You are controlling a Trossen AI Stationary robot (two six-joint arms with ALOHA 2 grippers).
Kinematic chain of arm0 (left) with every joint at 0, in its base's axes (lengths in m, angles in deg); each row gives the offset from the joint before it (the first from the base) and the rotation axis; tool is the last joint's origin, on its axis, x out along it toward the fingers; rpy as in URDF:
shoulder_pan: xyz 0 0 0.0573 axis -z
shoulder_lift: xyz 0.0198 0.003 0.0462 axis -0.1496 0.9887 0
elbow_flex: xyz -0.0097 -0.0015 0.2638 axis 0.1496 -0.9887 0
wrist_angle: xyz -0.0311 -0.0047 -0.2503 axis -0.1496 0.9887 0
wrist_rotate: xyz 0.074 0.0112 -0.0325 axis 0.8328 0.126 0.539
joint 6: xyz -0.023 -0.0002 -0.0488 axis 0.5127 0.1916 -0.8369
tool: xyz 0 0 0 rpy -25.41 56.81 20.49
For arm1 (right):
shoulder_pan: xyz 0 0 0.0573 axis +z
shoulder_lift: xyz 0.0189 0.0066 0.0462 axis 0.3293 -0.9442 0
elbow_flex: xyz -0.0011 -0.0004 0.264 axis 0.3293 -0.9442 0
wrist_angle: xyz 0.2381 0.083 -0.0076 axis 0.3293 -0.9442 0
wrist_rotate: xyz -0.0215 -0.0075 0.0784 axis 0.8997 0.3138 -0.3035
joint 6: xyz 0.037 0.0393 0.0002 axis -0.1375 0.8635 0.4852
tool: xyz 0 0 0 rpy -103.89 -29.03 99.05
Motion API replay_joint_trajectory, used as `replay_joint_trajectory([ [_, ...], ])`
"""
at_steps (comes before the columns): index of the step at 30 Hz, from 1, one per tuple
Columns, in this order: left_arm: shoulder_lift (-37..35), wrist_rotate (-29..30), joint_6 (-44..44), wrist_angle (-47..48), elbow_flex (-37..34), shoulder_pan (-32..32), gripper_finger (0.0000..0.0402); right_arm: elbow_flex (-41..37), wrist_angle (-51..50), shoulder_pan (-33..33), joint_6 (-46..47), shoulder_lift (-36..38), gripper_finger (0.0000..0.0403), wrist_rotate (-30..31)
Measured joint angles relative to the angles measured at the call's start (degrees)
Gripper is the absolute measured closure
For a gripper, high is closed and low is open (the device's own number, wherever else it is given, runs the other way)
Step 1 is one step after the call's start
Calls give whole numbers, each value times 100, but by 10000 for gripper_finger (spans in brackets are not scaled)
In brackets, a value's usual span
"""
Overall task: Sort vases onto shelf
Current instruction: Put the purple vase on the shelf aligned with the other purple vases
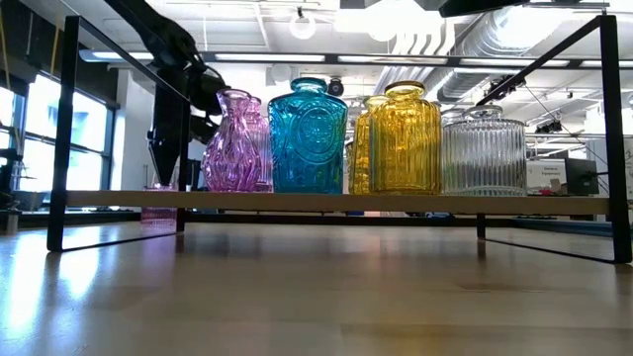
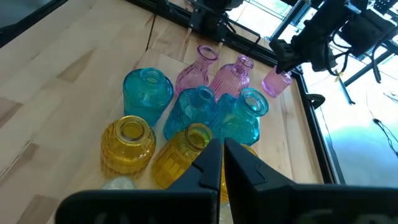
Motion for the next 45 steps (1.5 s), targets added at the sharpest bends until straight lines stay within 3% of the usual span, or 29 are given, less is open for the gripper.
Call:
replay_joint_trajectory([
  [6,2,107,6,-228,-192,-88,294,0,10,0,0,-1,403,1],
  [15,-13,115,155,-194,-192,-104,384,0,15,0,0,0,403,2],
  [30,-499,255,169,651,188,-80,385,0,79,-2,-107,0,403,4],
  [45,-2130,81,-507,3107,1345,461,385,0,168,-2,-140,-1,403,7],
])
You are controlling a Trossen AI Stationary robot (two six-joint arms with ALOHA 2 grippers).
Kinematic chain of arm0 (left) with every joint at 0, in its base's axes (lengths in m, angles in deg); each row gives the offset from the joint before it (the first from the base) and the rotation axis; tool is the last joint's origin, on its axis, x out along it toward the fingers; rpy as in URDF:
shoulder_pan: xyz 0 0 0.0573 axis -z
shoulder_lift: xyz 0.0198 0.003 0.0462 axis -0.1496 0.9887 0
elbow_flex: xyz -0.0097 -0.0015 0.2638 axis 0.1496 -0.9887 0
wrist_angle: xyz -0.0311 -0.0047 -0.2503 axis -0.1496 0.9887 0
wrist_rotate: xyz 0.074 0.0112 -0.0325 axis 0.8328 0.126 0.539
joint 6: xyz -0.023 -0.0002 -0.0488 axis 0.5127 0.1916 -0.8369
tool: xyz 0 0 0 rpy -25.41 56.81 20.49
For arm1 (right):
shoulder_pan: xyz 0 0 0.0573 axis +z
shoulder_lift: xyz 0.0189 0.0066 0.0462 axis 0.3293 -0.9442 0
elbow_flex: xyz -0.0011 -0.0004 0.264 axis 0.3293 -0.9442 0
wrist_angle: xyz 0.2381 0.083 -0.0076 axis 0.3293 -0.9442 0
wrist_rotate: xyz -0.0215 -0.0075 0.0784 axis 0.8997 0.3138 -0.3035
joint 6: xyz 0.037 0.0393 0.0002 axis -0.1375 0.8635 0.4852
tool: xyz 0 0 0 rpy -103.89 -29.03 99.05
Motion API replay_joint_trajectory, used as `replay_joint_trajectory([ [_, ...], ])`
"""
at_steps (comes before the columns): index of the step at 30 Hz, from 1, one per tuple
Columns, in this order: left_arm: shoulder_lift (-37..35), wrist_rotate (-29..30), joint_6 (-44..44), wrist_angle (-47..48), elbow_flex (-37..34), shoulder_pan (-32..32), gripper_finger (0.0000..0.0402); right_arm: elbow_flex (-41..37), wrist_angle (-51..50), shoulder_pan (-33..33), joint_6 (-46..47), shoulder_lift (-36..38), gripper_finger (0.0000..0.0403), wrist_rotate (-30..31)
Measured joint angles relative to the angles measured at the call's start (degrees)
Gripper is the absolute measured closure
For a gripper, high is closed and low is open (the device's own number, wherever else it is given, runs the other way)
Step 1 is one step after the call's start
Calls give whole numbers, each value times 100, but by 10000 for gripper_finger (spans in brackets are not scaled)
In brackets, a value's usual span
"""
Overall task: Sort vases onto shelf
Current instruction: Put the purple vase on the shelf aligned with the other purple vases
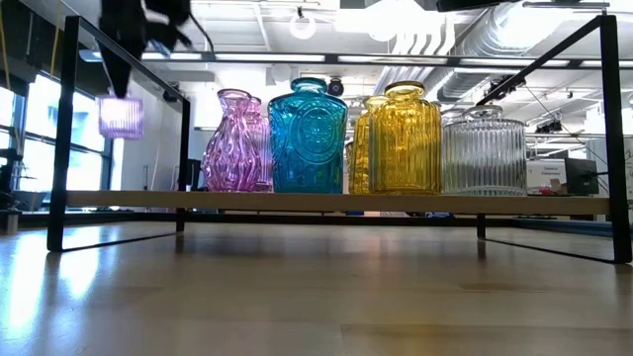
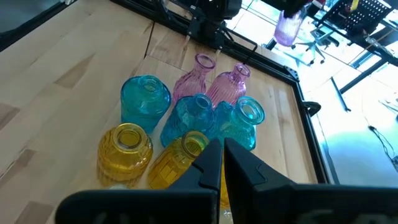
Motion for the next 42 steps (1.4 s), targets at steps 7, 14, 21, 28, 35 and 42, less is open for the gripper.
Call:
replay_joint_trajectory([
  [7,-962,-707,-263,1,308,588,385,0,36,0,-13,1,403,-1],
  [14,-1372,-1181,-1031,-194,1086,1496,385,0,72,0,-13,1,403,-2],
  [21,-1089,-1217,-1729,-1000,1983,2805,385,0,74,0,-13,-1,403,-2],
  [28,43,-1146,-1919,-1325,2723,4176,385,0,72,0,-11,0,403,-2],
  [35,1546,-1158,-2226,-645,3801,5077,385,0,70,0,-10,1,403,-2],
  [42,2794,-1730,-2697,-220,4432,5708,385,0,104,2,168,1,403,-4],
])
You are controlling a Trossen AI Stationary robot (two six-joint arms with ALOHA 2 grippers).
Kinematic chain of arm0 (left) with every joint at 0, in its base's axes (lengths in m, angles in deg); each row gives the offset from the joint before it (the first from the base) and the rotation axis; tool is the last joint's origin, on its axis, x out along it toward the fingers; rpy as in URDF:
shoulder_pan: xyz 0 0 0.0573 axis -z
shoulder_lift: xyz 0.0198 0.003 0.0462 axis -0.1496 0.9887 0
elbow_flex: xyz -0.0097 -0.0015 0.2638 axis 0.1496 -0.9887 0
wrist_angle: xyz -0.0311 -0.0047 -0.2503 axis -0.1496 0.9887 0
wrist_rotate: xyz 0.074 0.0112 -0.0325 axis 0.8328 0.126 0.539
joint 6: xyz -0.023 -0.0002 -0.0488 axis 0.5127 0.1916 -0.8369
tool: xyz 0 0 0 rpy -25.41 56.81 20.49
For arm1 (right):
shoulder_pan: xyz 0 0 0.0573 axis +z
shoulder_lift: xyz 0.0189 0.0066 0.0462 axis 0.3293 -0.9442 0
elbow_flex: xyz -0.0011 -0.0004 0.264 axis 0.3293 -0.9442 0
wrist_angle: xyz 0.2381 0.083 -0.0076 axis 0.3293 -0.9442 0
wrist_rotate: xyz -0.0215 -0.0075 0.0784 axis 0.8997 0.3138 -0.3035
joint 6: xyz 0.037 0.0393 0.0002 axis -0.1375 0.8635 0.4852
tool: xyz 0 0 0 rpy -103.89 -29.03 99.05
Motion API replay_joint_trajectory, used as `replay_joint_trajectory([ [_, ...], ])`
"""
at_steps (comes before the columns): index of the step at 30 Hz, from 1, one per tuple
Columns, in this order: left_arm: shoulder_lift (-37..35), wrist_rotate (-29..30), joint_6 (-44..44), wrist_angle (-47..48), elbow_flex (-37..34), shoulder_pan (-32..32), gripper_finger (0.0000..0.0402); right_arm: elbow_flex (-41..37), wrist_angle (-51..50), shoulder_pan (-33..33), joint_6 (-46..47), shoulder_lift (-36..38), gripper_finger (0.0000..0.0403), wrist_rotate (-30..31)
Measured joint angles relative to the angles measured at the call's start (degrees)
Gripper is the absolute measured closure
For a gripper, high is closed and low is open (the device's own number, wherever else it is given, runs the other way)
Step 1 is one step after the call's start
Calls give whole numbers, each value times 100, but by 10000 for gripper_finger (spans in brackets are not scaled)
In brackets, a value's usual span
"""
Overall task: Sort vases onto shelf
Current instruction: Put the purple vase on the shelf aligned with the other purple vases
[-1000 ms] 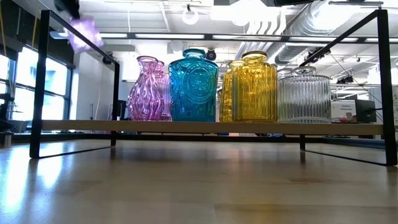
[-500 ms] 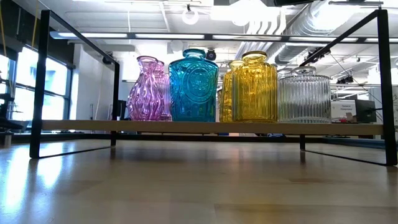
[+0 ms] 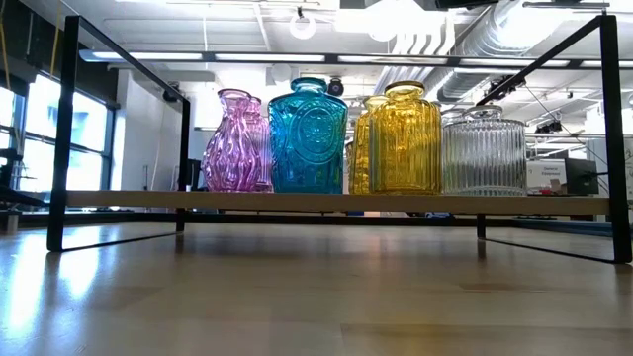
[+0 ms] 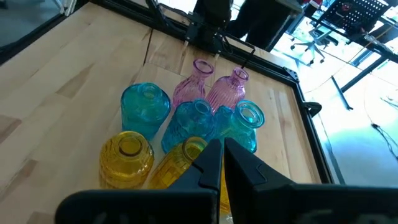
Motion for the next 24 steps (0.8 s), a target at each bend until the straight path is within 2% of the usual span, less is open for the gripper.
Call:
replay_joint_trajectory([
  [4,561,-134,-203,228,-4,194,385,0,44,0,-1,0,403,0],
  [9,1138,250,-150,202,-4,315,385,0,47,0,-6,0,403,0],
  [12,1425,266,-141,207,-4,305,385,0,46,0,-6,-2,403,0],
  [19,1719,270,-126,210,-11,183,385,0,24,0,14,-2,403,0],
  [24,1719,273,-347,212,-324,114,385,0,2,0,13,-2,403,0],
])
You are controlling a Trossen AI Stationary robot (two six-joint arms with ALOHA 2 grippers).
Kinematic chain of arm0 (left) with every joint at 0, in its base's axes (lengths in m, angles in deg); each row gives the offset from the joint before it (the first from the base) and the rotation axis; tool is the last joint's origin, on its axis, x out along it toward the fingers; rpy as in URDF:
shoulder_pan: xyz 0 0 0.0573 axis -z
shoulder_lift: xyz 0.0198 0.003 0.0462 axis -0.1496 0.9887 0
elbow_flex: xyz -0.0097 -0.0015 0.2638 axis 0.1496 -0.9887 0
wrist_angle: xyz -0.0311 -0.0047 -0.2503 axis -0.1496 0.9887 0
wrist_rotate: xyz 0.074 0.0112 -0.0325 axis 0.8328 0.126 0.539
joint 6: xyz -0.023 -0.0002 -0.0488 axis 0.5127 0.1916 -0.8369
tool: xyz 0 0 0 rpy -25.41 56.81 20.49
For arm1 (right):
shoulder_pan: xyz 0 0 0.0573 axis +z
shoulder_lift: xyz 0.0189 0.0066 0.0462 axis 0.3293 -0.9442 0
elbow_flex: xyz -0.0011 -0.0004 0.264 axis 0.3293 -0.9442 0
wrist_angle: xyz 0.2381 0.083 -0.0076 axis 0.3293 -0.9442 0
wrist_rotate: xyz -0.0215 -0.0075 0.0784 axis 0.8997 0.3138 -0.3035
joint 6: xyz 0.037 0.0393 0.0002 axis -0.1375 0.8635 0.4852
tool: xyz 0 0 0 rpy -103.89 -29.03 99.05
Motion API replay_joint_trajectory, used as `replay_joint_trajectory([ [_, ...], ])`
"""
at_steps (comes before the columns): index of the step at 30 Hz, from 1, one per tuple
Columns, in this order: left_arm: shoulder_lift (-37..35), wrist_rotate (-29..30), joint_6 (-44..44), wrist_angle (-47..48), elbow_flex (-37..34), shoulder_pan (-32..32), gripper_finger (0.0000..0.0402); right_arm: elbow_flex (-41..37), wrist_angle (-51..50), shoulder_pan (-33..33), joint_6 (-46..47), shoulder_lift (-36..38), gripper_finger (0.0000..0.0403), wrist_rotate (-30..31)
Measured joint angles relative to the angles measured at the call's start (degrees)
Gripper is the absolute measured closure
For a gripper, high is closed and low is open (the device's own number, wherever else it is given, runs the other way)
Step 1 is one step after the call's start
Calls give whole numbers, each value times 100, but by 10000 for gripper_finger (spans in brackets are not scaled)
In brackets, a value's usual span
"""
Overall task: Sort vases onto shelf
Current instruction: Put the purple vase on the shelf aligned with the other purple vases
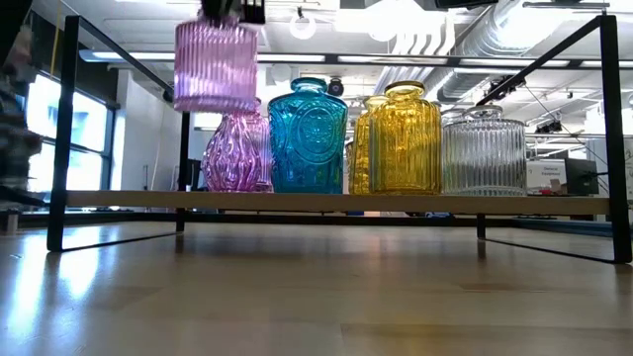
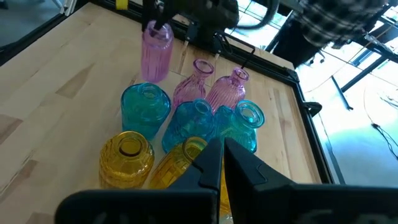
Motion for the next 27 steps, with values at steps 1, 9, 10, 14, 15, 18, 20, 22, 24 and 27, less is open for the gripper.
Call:
replay_joint_trajectory([
  [1,2,0,-5,1,-79,-9,385,0,1,0,-11,2,403,0],
  [9,0,-46,-5,-271,-720,-52,385,0,-4,1,-21,2,403,-2],
  [10,0,-67,1,-353,-793,-58,385,0,-3,1,-21,1,403,-2],
  [14,5,-182,93,-678,-982,-91,385,0,-4,0,-22,0,403,-2],
  [15,4,-181,94,-771,-1017,-96,385,0,-4,0,-23,2,403,-2],
  [18,-1,-171,139,-859,-1081,-127,385,0,-6,2,-28,2,403,-2],
  [20,-9,-170,141,-921,-1175,-143,385,0,-7,1,-28,0,403,-2],
  [22,-3,-168,145,-1014,-1261,-160,385,0,-15,1,-26,2,403,-2],
  [24,-4,-167,158,-1061,-1326,-161,385,0,-24,2,-26,2,403,-2],
  [27,-2,-143,223,-1145,-1332,-164,385,0,-30,0,-23,2,403,-2],
])
